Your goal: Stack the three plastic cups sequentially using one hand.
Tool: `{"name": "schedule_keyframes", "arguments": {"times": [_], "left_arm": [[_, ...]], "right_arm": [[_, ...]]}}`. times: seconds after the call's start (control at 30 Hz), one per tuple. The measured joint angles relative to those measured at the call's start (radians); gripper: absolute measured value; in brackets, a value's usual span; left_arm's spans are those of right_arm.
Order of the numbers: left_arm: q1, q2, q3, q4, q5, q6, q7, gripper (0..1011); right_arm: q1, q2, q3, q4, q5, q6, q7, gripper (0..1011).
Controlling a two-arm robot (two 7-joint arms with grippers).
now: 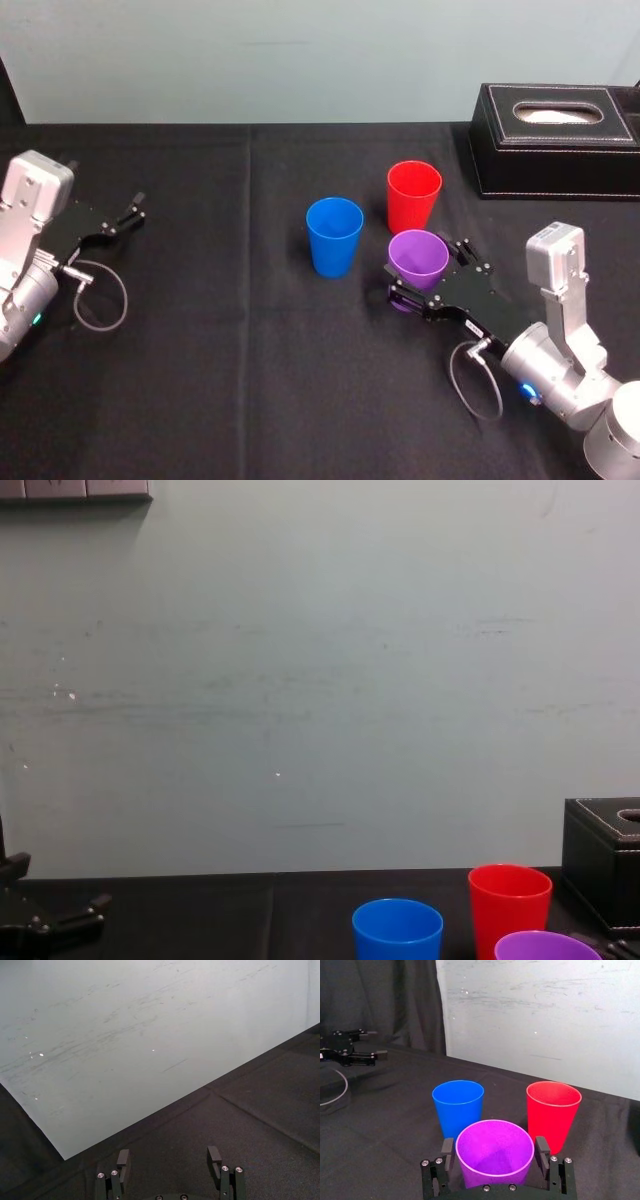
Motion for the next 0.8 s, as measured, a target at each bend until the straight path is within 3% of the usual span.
{"name": "schedule_keyframes", "arguments": {"times": [0.2,0.63,0.8], "left_arm": [[0.0,0.0,0.0,0.0,0.0,0.0,0.0,1004],[0.0,0.0,0.0,0.0,0.0,0.0,0.0,1005],[0.0,0.0,0.0,0.0,0.0,0.0,0.0,1005]], "right_arm": [[0.002,-0.018,0.007,0.001,-0.014,0.015,-0.001,1004],[0.001,-0.016,0.006,0.0,-0.013,0.014,-0.002,1004],[0.001,-0.015,0.006,0.0,-0.012,0.013,-0.002,922]]}}
